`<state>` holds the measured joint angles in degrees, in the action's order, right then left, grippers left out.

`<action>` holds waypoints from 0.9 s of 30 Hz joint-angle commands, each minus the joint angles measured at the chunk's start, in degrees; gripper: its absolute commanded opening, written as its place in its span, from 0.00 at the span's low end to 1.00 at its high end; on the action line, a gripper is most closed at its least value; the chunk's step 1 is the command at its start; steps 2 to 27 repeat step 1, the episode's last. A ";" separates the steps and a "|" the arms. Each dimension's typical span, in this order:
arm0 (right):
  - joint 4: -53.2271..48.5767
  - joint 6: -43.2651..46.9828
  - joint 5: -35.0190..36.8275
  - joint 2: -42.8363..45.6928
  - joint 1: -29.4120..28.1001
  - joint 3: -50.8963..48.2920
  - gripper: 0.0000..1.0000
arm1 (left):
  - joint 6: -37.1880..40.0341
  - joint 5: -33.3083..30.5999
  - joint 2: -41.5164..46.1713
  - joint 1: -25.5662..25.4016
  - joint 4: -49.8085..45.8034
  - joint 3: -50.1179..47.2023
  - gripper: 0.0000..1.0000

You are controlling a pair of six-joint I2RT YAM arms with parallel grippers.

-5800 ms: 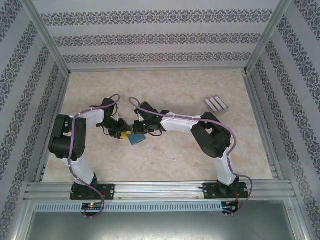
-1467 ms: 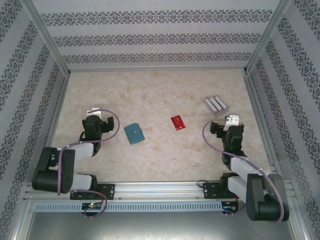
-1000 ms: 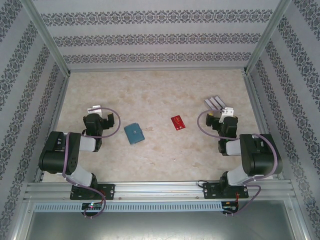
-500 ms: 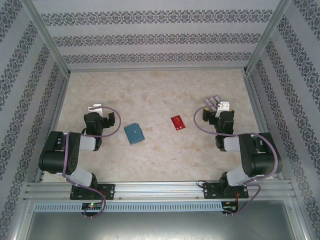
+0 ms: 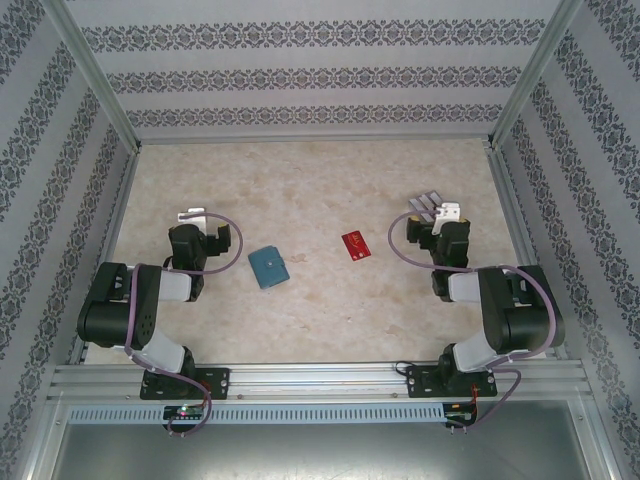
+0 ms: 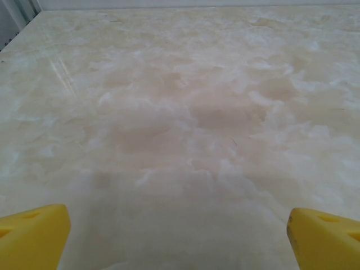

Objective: Put the credit cards into the card holder

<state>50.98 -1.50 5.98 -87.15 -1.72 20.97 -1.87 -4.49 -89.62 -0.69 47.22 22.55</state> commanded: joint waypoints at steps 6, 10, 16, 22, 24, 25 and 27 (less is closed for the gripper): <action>0.84 0.35 -1.10 0.86 -0.24 0.66 0.98 | 0.81 0.80 0.24 -0.03 0.73 0.92 0.99; 0.84 0.35 -1.10 0.86 -0.24 0.66 0.98 | 0.81 0.80 0.24 -0.03 0.73 0.92 0.99; 0.84 0.35 -1.10 0.86 -0.24 0.66 0.98 | 0.81 0.80 0.24 -0.03 0.73 0.92 0.99; 0.84 0.35 -1.10 0.86 -0.24 0.66 0.98 | 0.81 0.80 0.24 -0.03 0.73 0.92 0.99; 0.84 0.35 -1.10 0.86 -0.24 0.66 0.98 | 0.81 0.80 0.24 -0.03 0.73 0.92 0.99; 0.84 0.35 -1.10 0.86 -0.24 0.66 0.98 | 0.81 0.80 0.24 -0.03 0.73 0.92 0.99; 0.84 0.35 -1.10 0.86 -0.24 0.66 0.98 | 0.81 0.80 0.24 -0.03 0.73 0.92 0.99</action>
